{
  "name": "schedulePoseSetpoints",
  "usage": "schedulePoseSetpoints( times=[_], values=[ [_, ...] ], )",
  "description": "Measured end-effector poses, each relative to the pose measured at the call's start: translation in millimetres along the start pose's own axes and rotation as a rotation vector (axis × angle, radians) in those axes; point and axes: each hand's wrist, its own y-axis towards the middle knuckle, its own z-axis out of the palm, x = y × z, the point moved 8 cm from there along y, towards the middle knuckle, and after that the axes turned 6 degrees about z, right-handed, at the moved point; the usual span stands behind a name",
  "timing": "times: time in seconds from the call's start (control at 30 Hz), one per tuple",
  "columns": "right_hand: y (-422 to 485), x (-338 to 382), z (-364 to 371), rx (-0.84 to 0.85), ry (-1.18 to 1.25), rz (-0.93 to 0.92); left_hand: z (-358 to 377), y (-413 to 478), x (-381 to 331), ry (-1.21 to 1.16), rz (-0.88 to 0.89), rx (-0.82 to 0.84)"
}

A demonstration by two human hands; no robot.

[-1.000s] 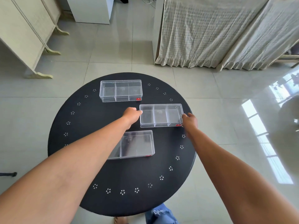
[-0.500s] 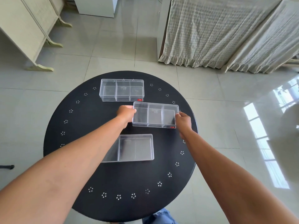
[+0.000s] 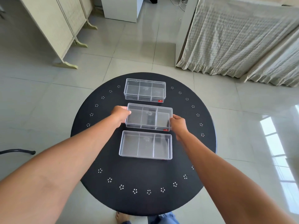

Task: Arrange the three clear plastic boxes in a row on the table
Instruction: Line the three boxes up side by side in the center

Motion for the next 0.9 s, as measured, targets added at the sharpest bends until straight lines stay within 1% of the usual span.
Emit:
schedulePoseSetpoints(
  times=[0.23, 0.3, 0.47, 0.9],
  values=[
    [-3, -6, 11, 0.022, -0.057, 0.006, -4, 5, 21, -0.029, -0.036, 0.045],
    [-8, -3, 9, 0.005, -0.074, -0.004, -1, 2, 21, -0.041, -0.032, 0.062],
    [-15, 4, 5, -0.025, -0.046, -0.01, 3, 0, 22, -0.041, -0.005, 0.079],
    [-21, -6, -1, -0.03, -0.012, -0.022, 7, -9, 23, -0.051, 0.027, 0.095]
  ],
)
